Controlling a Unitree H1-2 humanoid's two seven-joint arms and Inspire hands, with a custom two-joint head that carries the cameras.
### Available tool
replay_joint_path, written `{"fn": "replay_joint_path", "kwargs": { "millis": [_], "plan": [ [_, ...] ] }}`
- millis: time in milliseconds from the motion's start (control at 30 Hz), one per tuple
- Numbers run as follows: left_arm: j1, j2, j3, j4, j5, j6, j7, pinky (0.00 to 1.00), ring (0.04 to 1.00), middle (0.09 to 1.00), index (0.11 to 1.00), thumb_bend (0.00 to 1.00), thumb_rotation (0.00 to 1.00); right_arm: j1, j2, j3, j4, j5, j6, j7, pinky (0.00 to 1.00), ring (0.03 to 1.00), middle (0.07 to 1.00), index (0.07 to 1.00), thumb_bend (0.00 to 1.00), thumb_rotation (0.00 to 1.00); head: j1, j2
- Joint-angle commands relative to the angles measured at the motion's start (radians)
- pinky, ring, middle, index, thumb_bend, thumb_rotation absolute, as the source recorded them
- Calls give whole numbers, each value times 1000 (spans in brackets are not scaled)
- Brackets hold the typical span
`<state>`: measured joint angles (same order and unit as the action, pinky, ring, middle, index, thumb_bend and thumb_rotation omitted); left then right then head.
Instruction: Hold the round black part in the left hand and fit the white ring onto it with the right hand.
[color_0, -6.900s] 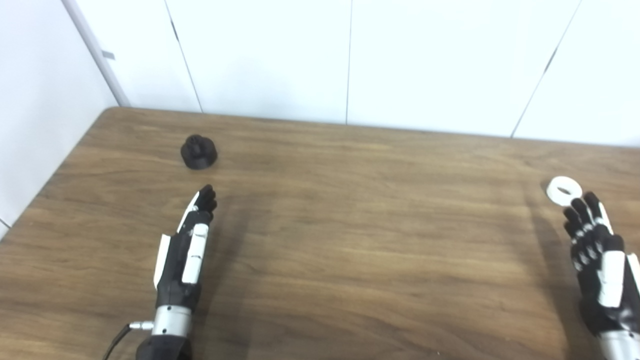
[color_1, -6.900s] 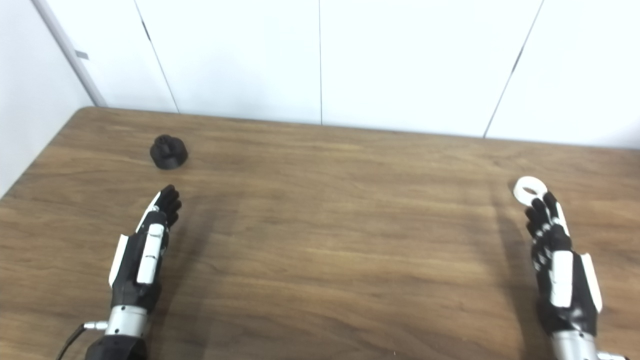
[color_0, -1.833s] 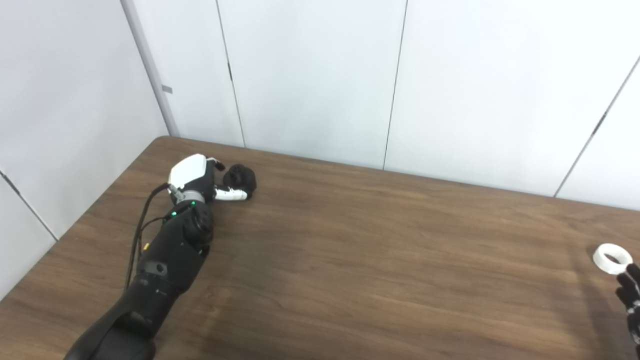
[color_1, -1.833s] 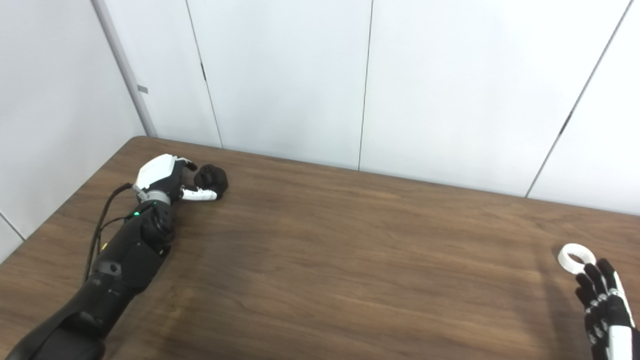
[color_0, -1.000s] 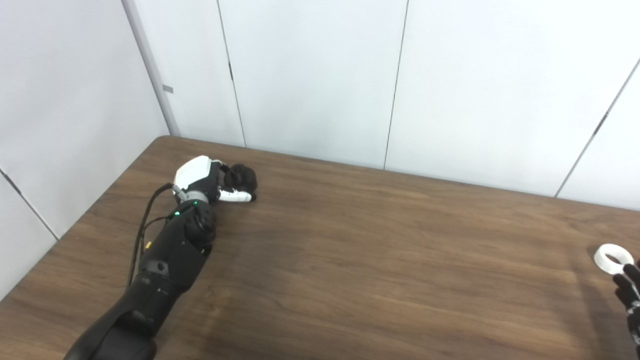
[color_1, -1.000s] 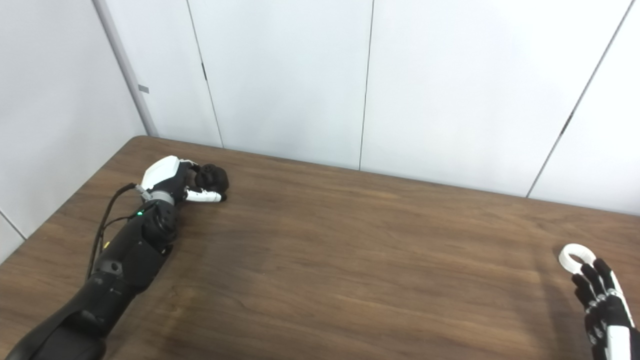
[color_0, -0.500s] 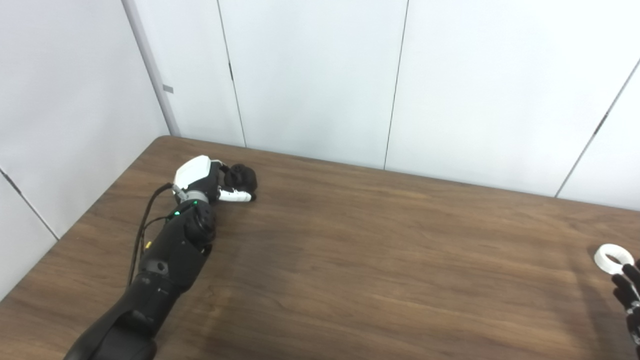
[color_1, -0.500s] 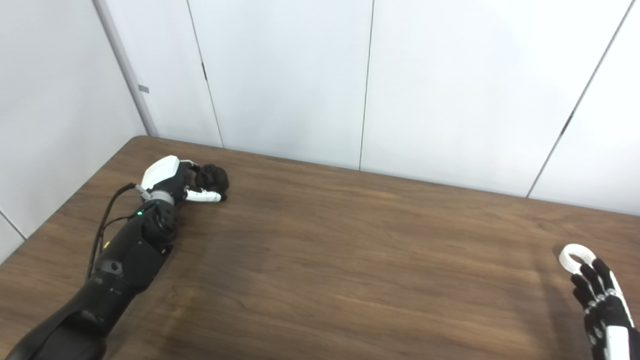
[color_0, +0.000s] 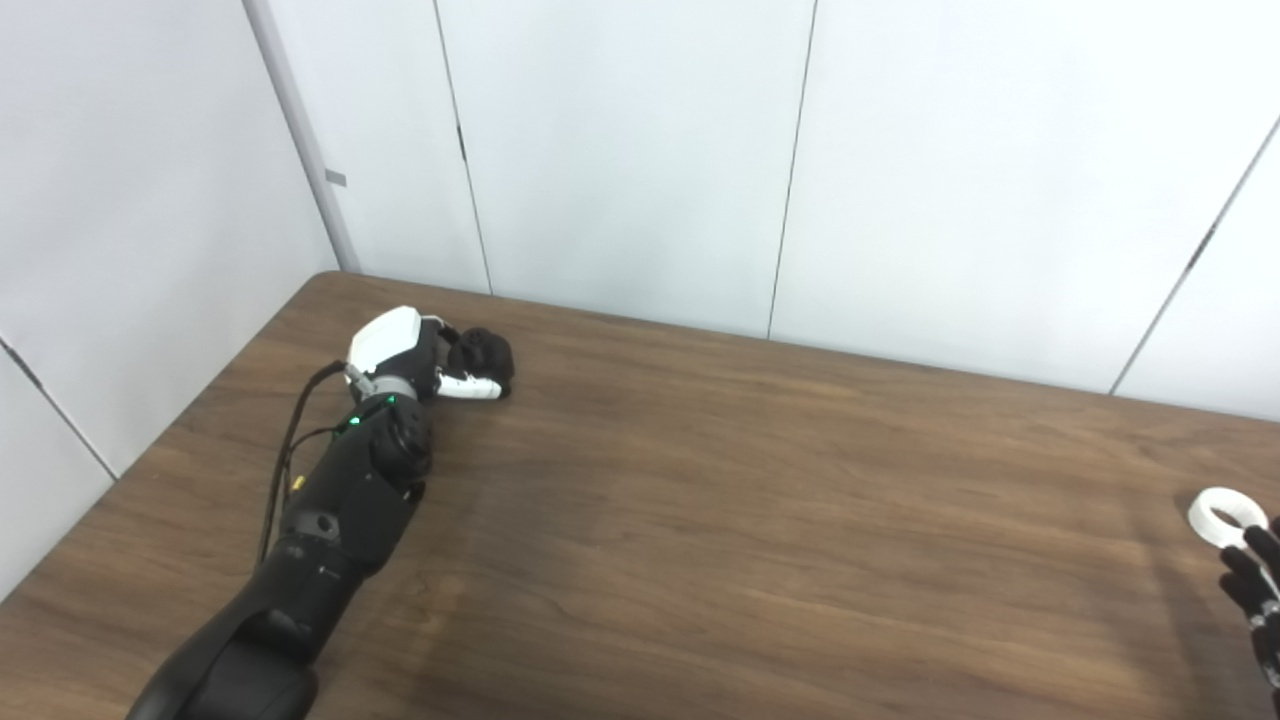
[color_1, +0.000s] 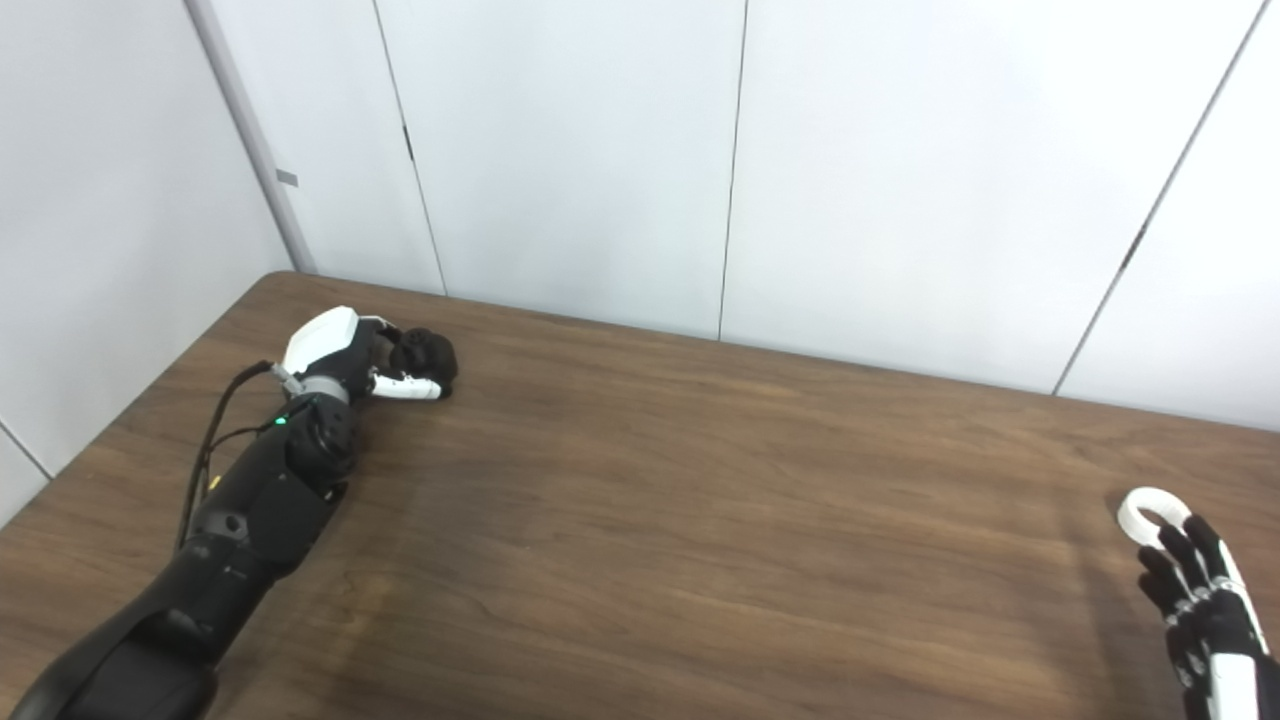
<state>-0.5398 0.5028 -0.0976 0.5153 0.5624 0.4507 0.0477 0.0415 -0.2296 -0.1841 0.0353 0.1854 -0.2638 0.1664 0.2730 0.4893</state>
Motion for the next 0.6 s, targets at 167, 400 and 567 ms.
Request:
{"fn": "replay_joint_path", "kwargs": {
  "millis": [167, 400, 567],
  "plan": [
    [-58, 24, 3, -21, 1, -16, 28, 1000, 980, 915, 773, 860, 330, 88, 63, 30, 95, 24, -3, 7, 930, 917, 941, 950, 520, 957, 1, 2],
    [-57, 25, -2, -18, -5, -13, 32, 1000, 982, 918, 770, 855, 322, 93, 62, 31, 87, 23, 3, 7, 931, 918, 941, 953, 518, 967, 2, 3],
    [-56, 28, -3, -17, -8, -9, 28, 1000, 985, 921, 763, 854, 310, 92, 61, 30, 90, 22, 1, 8, 931, 919, 941, 956, 519, 971, 2, 3]
  ]
}}
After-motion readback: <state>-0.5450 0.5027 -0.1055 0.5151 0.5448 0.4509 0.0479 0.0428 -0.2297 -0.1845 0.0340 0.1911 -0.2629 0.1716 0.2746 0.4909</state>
